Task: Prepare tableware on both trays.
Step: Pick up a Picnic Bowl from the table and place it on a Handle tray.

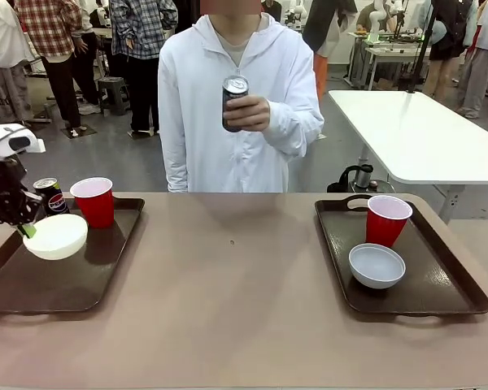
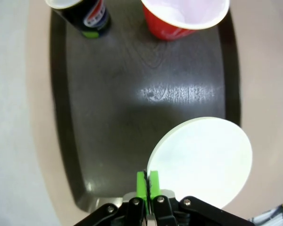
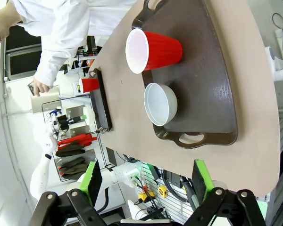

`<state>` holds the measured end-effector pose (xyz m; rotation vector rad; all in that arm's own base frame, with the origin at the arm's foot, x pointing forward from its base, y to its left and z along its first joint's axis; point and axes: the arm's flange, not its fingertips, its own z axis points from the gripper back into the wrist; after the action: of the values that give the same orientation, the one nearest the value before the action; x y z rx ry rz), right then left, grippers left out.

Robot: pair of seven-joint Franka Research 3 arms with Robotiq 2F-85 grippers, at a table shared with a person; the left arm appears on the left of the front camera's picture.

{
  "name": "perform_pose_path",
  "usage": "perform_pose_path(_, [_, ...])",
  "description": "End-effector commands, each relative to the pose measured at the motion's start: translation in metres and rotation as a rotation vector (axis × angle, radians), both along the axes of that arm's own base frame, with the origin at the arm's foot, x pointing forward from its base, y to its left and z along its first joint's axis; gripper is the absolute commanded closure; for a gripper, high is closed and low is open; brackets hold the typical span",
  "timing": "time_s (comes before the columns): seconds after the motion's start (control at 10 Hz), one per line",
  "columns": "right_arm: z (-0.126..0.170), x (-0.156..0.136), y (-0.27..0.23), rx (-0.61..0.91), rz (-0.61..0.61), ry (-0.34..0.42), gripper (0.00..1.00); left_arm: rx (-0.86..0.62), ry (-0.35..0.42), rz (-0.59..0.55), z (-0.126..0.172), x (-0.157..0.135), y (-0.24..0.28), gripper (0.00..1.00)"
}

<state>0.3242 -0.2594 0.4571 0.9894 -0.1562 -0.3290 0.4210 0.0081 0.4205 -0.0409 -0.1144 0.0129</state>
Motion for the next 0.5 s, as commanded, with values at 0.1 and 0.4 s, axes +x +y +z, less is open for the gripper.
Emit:
perform_pose_path(0.1, [0.001,-0.003,-0.001,-0.011,0.009,0.011,0.00,0.032,0.014,-0.002,-0.040,0.010,-0.010,1.00])
perform_pose_path(0.4, [0.001,-0.003,-0.001,-0.011,0.009,0.011,0.00,0.026,0.033,0.003,-0.055,0.014,-0.013,0.67])
